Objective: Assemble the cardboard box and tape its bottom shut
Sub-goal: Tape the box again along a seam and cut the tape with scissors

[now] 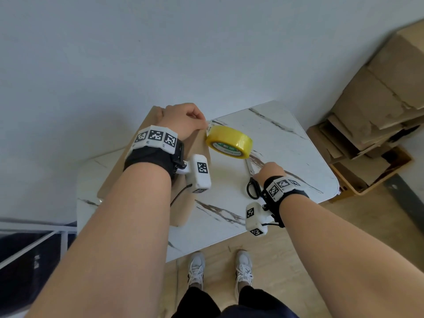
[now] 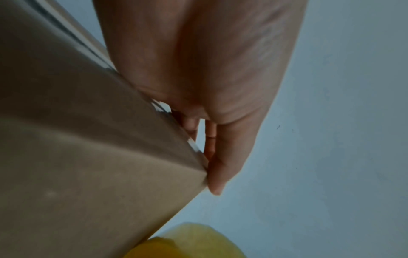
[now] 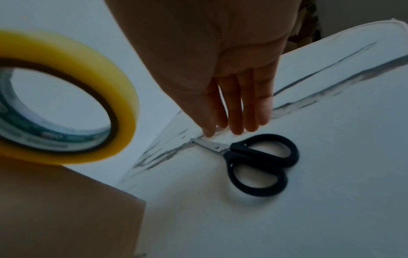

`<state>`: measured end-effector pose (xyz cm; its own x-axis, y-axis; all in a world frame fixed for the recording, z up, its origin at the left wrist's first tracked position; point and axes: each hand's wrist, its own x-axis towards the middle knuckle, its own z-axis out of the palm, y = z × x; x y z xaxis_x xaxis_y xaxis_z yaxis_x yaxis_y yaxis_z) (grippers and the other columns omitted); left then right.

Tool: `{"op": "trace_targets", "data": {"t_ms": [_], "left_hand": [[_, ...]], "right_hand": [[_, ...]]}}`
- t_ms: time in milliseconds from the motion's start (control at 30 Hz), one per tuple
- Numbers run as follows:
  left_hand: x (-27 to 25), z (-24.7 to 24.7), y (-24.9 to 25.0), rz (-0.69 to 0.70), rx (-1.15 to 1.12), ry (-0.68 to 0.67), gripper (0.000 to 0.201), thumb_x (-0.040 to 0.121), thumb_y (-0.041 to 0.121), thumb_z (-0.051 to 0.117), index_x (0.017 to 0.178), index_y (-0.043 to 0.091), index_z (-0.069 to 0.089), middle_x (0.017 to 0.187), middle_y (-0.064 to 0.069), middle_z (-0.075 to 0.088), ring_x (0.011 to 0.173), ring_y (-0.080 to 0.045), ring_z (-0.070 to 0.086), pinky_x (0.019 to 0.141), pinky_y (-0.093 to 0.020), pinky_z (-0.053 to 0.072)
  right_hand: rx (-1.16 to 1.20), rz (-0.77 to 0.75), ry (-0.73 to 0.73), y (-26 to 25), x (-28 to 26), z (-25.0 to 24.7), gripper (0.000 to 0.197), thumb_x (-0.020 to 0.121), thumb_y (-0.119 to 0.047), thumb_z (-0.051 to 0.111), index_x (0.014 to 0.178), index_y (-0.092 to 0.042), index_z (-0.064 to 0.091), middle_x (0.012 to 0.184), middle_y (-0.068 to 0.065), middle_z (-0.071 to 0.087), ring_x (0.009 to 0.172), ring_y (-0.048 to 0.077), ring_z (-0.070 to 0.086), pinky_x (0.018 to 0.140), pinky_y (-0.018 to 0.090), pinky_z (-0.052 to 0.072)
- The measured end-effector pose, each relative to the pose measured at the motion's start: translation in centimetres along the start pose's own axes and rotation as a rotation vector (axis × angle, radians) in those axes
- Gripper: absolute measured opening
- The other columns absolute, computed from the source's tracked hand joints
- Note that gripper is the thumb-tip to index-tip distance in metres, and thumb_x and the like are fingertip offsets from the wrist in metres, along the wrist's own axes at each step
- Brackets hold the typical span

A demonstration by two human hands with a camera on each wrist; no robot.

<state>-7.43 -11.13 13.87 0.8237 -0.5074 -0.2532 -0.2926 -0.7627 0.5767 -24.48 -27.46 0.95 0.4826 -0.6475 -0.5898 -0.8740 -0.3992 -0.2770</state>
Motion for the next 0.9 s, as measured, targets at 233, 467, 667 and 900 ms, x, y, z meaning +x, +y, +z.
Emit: {"op": "trace_targets", "data": {"t_ms": [233,467,667,900], "left_hand": [[-0.2,0.0,-0.6,0.009,-0.049,-0.023,0.024,0.061,0.057,0.067,0.072,0.037,0.066,0.097,0.016,0.068,0.114,-0.014,0.055,0.107,-0.04,0.037],[-0.3,-0.1,-0.4,0.003,-0.055,-0.035,0.016,0.072,0.052,0.069,0.077,0.037,0.065,0.103,0.014,0.066,0.117,-0.015,0.051,0.106,-0.039,0.038],[-0.9,-0.4,-0.2,0.0,-0.054,-0.058,0.009,0.075,0.048,0.066,0.083,0.043,0.064,0.107,0.015,0.064,0.119,-0.015,0.049,0.104,-0.03,0.036],[-2.6,-1.9,1.3,0.067,0.037,-0.156,0.021,0.094,0.025,0.056,0.109,0.035,0.067,0.106,0.016,0.059,0.101,-0.003,0.05,0.075,-0.01,0.033]], "right_hand": [[-0.165,-0.022,0.019,0.7,-0.4,1.8,0.026,0.087,-0.023,0.057,0.067,-0.01,0.048,0.064,0.004,0.055,0.054,0.018,0.05,0.054,0.028,0.044],[-0.206,-0.042,0.016,0.9,-0.5,2.1,0.024,0.09,-0.021,0.053,0.068,-0.012,0.048,0.065,0.003,0.053,0.054,0.018,0.048,0.055,0.029,0.042],[-0.035,0.005,-0.058,0.1,-1.2,0.7,0.031,0.09,-0.028,0.052,0.066,-0.009,0.05,0.061,0.005,0.055,0.051,0.019,0.051,0.047,0.024,0.039],[0.248,-0.023,0.014,-1.3,-2.0,-3.0,0.038,0.093,-0.03,0.052,0.062,-0.008,0.047,0.058,0.005,0.051,0.049,0.018,0.047,0.044,0.023,0.033]]}}
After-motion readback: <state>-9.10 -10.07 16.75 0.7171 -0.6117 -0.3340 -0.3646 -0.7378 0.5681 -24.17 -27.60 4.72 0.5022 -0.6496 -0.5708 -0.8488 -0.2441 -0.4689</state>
